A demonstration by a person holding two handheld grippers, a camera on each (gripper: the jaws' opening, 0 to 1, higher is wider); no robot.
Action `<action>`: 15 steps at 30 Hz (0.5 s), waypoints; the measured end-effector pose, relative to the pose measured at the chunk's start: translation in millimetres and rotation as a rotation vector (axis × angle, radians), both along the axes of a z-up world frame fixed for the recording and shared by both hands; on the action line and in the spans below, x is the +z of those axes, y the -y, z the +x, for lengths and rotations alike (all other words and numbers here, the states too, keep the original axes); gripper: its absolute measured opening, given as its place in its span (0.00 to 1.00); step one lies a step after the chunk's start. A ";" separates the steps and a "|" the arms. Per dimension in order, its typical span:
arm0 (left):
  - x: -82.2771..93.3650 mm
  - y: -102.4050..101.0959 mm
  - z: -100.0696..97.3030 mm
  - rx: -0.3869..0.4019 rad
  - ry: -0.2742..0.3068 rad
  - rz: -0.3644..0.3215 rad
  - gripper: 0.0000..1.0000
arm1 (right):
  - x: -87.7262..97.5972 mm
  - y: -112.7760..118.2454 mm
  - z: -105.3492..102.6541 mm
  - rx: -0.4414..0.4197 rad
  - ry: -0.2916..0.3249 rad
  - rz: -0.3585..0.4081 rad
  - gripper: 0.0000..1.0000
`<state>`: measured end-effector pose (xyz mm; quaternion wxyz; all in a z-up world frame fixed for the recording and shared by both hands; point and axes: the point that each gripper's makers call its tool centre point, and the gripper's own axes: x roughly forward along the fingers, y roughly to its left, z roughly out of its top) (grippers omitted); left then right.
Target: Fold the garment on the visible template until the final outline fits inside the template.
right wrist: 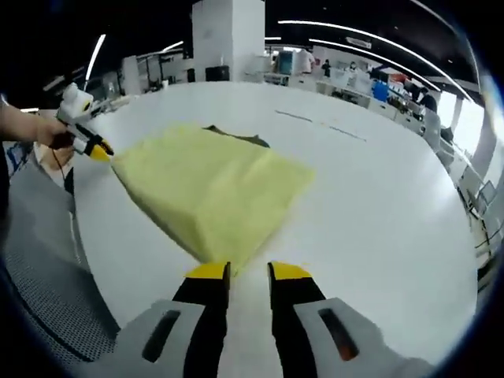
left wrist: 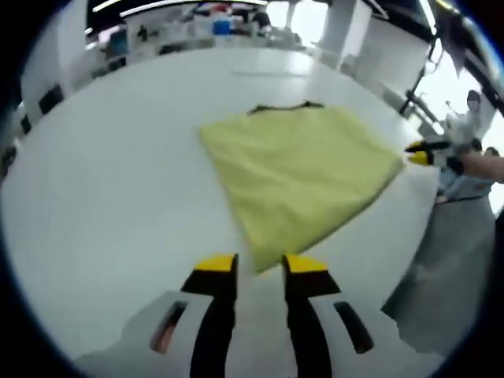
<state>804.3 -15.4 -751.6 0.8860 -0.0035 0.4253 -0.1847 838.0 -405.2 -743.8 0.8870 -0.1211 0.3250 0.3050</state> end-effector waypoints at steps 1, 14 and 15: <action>4.0 -4.3 -2.3 0.019 -0.003 -0.010 0.30 | 2.8 1.9 -1.5 -0.006 0.003 0.005 0.37; 48.4 -31.7 -29.2 0.058 0.039 -0.049 0.75 | 73.3 18.3 -17.4 -0.059 0.043 0.138 0.64; 53.9 -32.4 -32.4 0.054 0.043 -0.062 0.82 | 77.8 19.5 -18.1 -0.066 0.044 0.143 0.68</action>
